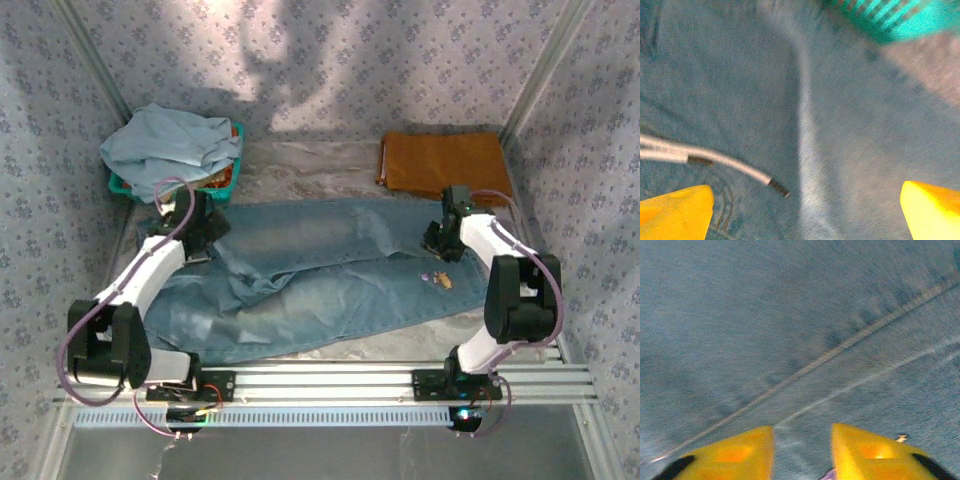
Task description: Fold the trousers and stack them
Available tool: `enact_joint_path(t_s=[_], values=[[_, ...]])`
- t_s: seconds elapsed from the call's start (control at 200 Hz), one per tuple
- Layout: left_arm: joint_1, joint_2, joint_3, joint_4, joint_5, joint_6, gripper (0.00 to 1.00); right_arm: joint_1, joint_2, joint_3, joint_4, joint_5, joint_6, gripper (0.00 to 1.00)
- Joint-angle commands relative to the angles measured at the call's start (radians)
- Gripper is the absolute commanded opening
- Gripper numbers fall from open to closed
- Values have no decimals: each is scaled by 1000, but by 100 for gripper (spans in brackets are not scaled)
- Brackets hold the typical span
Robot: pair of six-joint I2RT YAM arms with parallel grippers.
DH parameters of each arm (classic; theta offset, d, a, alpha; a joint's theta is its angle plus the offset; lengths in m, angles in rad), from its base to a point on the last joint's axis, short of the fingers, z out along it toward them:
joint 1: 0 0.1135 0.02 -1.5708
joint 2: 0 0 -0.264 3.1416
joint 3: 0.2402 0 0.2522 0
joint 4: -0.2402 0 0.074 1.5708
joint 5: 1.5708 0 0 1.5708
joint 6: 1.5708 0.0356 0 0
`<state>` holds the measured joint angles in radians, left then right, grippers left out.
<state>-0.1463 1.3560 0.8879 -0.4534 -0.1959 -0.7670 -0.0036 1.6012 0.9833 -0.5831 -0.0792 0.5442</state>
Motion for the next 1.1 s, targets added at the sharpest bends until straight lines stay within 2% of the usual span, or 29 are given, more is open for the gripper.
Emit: enact_joint_path(t_s=[0.0, 0.17, 0.335, 0.44, 0.595, 0.68, 0.829, 0.904, 0.969, 1.019, 1.094], values=[[-1, 49, -50, 65, 70, -58, 95, -81, 18, -84, 44, -94, 57, 28], [3, 85, -85, 126, 70, -86, 95, -220, -15, -179, 29, -111, 103, 13], [36, 163, -91, 165, 86, -119, 95, -414, -54, -256, -14, -184, 93, 5], [69, 203, -112, 204, 84, -143, 95, -531, -94, -310, -14, -217, 70, 4], [121, 245, -126, 224, 80, -172, 94, -586, -213, -302, -90, -127, 104, 4], [145, 248, -123, 213, 82, -180, 95, -608, -226, -263, -122, -115, 103, 4], [155, 170, -130, 170, 98, -184, 96, -543, -238, -212, -129, -146, 93, 8], [154, 111, -124, 150, 126, -162, 96, -421, -243, -142, -145, -142, 93, 13], [147, 67, -104, 115, 132, -145, 99, -292, -233, -77, -128, -90, 132, 17], [137, 38, -90, 98, 131, -133, 100, -202, -184, -14, -105, -52, 165, 17], [121, 19, -71, 87, 125, -121, 100, -141, -65, 79, -79, -33, 194, 11]])
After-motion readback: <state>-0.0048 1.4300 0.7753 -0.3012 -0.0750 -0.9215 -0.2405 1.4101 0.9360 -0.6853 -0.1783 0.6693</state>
